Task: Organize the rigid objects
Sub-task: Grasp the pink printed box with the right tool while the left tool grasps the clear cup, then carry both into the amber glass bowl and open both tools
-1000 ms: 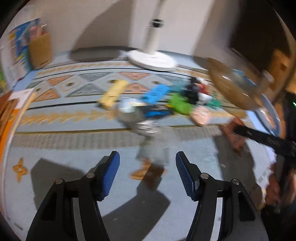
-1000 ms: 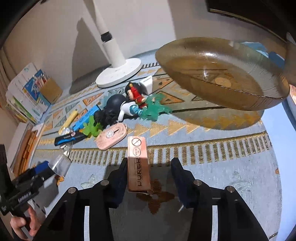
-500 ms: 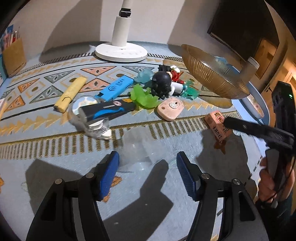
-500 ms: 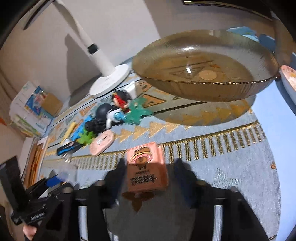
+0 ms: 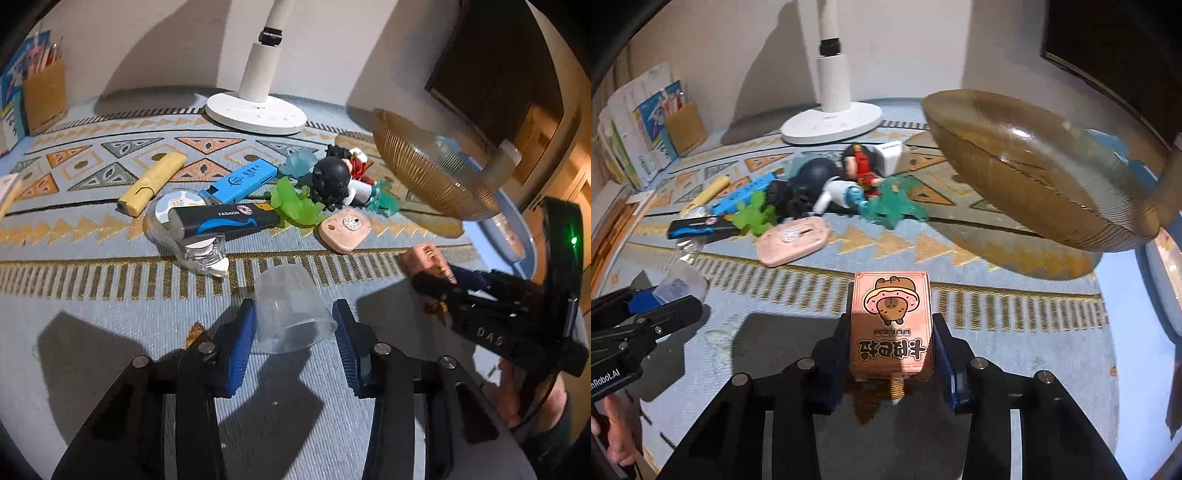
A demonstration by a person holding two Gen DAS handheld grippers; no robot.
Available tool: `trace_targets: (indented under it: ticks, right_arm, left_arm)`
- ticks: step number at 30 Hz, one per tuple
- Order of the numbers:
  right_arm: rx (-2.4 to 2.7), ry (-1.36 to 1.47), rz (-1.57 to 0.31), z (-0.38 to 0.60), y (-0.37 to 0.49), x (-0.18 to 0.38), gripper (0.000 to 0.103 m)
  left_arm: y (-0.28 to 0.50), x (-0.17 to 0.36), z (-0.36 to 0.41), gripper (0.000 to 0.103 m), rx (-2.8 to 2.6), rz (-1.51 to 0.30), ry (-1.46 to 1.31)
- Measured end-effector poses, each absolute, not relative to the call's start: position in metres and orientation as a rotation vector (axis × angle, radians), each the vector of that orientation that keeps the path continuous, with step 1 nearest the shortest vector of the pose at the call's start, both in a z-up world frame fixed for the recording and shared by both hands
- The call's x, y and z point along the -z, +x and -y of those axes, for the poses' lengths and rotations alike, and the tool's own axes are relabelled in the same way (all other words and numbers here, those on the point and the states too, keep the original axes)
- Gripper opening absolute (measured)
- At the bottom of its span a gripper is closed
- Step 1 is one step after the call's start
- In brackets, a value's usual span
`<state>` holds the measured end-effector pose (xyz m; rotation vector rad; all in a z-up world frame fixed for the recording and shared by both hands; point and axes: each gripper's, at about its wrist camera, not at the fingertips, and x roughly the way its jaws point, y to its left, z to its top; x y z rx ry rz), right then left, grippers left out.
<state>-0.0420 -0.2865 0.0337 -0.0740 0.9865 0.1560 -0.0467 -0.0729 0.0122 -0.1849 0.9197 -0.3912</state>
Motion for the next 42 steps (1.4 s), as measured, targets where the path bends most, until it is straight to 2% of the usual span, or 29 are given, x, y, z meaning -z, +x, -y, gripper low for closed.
trace_targets:
  ticks: [4, 10, 14, 19, 24, 30, 31, 32, 33, 34, 35, 42]
  right_arm:
    - [-0.216, -0.006, -0.955, 0.289, -0.049, -0.047, 0.04]
    - [-0.183, 0.026, -0.801, 0.316, -0.063, -0.111, 0.04]
    - [-0.062, 0.029, -0.687, 0.355, -0.067, -0.16, 0.04]
    - [0.07, 0.111, -0.641, 0.416, -0.057, -0.194, 0.04]
    - [0.086, 0.17, -0.731, 0.446, -0.031, -0.182, 0.04]
    - [0.064, 0.161, -0.915, 0.445, 0.005, -0.128, 0.04]
    - [0.071, 0.157, -0.929, 0.444, 0.007, -0.123, 0.04]
    - [0.09, 0.152, -0.946, 0.446, 0.01, -0.117, 0.041]
    - [0.111, 0.152, -0.949, 0.448, 0.012, -0.115, 0.044]
    - [0.133, 0.155, -0.946, 0.451, 0.012, -0.114, 0.053]
    - [0.156, 0.16, -0.931, 0.455, 0.011, -0.116, 0.059]
    - [0.231, 0.184, -0.84, 0.473, -0.015, -0.142, 0.062]
  left_arm:
    - [-0.057, -0.032, 0.075, 0.039, 0.402, -0.857, -0.172]
    - [-0.059, -0.084, 0.094, 0.039, 0.463, -0.742, -0.122]
    - [-0.042, -0.127, 0.129, 0.039, 0.549, -0.668, -0.064]
    - [-0.006, -0.153, 0.184, 0.039, 0.671, -0.652, -0.05]
    - [0.027, -0.136, 0.234, 0.039, 0.748, -0.721, -0.055]
    - [0.049, -0.098, 0.273, 0.04, 0.712, -0.809, -0.005]
    - [0.053, -0.096, 0.275, 0.042, 0.671, -0.807, -0.004]
    - [0.055, -0.094, 0.275, 0.058, 0.648, -0.805, -0.008]
    - [0.058, -0.095, 0.274, 0.068, 0.635, -0.802, -0.014]
    - [0.059, -0.097, 0.271, 0.084, 0.633, -0.792, -0.027]
    - [0.059, -0.1, 0.267, 0.089, 0.641, -0.777, -0.042]
    - [0.044, -0.121, 0.214, 0.089, 0.612, -0.71, -0.132]
